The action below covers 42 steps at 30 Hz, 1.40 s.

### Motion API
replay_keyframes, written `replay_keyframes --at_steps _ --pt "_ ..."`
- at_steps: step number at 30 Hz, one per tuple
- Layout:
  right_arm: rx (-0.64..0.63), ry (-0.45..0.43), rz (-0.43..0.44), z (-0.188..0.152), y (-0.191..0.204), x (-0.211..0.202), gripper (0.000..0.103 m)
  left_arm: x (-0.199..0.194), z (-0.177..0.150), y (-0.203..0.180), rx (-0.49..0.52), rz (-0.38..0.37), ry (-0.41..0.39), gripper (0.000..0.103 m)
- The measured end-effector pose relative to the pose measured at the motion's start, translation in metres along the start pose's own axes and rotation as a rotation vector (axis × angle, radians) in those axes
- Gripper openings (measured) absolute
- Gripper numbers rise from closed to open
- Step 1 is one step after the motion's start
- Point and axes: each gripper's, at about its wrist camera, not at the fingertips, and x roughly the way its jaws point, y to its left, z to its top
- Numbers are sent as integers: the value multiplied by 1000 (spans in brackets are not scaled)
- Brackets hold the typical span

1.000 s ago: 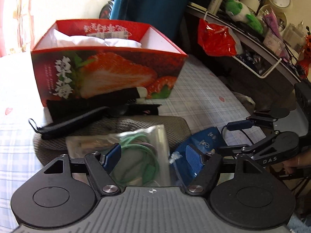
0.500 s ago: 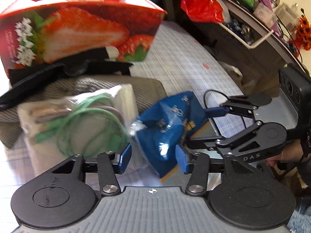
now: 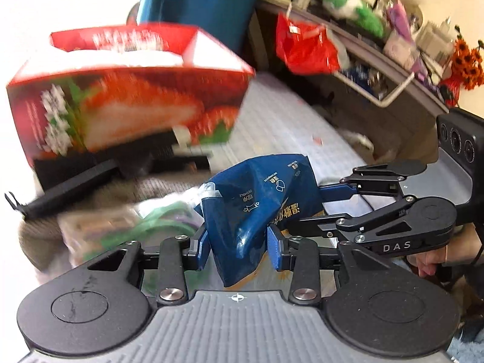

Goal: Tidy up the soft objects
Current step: 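Grasp the blue printed bag on the table with the right gripper, then lower the blue bag into the red box beside the white bundle, release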

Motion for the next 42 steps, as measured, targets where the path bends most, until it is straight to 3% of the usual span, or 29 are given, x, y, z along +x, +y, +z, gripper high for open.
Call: replay_keyframes --at_steps 9,16,23,29,36,42 --pt "-57 -129 8 67 8 -2 46 -31 43 21 -1 68 -107 41" --pt "-123 -229 -15 140 12 4 45 -50 115 47 39 112 -197 41" --pt "-179 -360 -87 217 6 24 43 -55 184 65 107 181 -305 41" --pt "-212 -432 -163 248 -1 48 43 -43 219 69 159 223 -379 41" --pt "-203 -370 -182 238 -11 88 43 -8 211 89 182 219 -319 41" --pt "-130 -237 -130 215 -16 120 40 29 198 114 94 210 -164 41"
